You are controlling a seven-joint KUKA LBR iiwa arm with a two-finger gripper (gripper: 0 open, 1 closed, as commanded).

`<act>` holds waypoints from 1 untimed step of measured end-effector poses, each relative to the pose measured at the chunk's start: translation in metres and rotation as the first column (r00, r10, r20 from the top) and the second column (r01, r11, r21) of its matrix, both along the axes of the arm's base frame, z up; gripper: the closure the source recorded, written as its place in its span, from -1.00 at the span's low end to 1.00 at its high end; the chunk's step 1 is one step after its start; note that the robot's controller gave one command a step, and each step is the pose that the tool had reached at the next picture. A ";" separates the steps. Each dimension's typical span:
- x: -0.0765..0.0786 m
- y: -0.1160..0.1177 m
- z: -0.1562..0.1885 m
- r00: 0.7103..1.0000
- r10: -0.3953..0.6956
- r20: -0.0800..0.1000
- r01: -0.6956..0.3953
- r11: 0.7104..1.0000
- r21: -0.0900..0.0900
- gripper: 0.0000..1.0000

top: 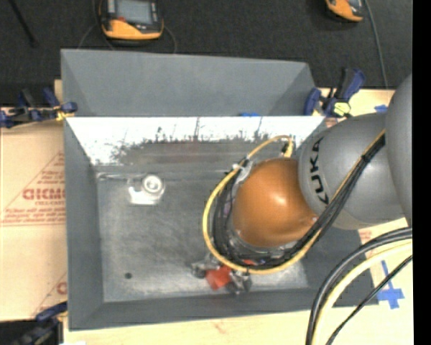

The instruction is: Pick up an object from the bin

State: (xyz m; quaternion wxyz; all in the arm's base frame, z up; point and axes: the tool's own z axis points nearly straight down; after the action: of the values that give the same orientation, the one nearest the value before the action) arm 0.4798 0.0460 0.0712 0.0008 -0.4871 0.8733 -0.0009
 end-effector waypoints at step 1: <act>0.018 -0.004 0.004 0.999 -0.042 0.001 0.042 0.999 0.002 1.00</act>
Offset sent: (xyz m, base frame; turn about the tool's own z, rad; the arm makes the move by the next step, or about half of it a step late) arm 0.0169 -0.0032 0.0042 0.0447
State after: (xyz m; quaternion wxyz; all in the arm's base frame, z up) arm 0.4981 0.0423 0.0757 0.0018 -0.4685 0.8835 -0.0004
